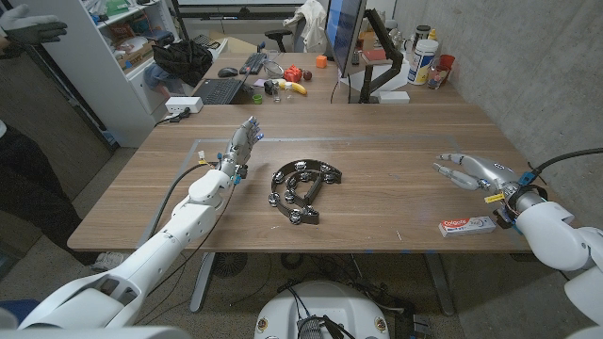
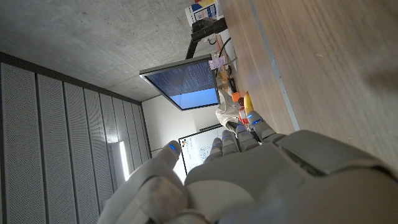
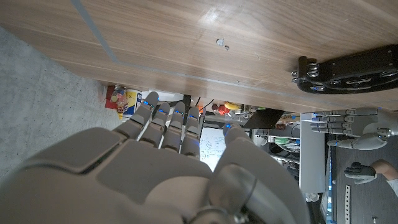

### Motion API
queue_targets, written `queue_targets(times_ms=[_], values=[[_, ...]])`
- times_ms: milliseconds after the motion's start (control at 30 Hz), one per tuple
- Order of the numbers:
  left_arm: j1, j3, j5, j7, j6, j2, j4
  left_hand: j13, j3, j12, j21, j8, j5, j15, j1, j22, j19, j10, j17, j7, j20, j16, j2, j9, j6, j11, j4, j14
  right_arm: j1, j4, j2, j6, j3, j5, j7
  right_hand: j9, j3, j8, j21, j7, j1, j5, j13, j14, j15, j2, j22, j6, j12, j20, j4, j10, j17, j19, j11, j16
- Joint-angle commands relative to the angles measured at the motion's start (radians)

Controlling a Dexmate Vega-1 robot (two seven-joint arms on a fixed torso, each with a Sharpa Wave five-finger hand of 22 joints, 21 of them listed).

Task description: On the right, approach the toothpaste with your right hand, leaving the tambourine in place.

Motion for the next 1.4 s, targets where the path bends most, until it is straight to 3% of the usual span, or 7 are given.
queue_targets(times_ms=[33,500,1400], values=[[-0.013,0.001,-0.005,-0.018,-0.001,-0.002,0.025,0.005,0.007,0.004,0.000,0.007,0.003,0.002,-0.011,0.005,0.000,-0.009,0.002,-0.004,-0.021,0.000,0.070,0.003,-0.007,-0.002,-0.001,-0.008,0.017,-0.003,-0.036,-0.058,-0.040,0.002,0.015,0.005,0.003,0.003,-0.002,-0.002,0.012,0.004,0.006,-0.005,-0.011,-0.002,0.006,0.000,0.001,-0.035,-0.007,0.000,0.004,0.008,-0.003,0.004],[-0.019,-0.003,-0.012,-0.032,-0.006,-0.003,0.045,0.005,0.009,0.005,-0.001,0.007,0.003,0.001,-0.012,0.006,0.000,-0.008,0.002,-0.004,-0.020,0.000,0.070,0.003,-0.008,-0.001,0.000,-0.007,0.021,-0.012,-0.073,-0.118,-0.066,0.008,0.014,0.005,0.003,0.003,-0.005,-0.002,0.015,0.005,0.006,-0.007,-0.009,-0.001,0.006,0.000,0.001,-0.036,-0.013,0.000,0.004,0.009,-0.002,0.004],[-0.020,-0.003,-0.015,-0.046,-0.009,0.001,0.050,0.005,0.012,0.004,-0.003,0.007,0.003,0.002,-0.013,0.006,0.001,-0.010,0.002,-0.004,-0.021,-0.001,0.071,0.003,-0.008,-0.003,0.000,-0.008,-0.012,-0.027,-0.097,-0.203,-0.092,0.042,-0.016,0.005,0.000,0.003,-0.011,-0.002,0.018,0.005,0.006,-0.008,-0.008,0.000,0.006,-0.001,0.001,-0.036,-0.021,-0.001,0.005,0.011,-0.004,0.005]])
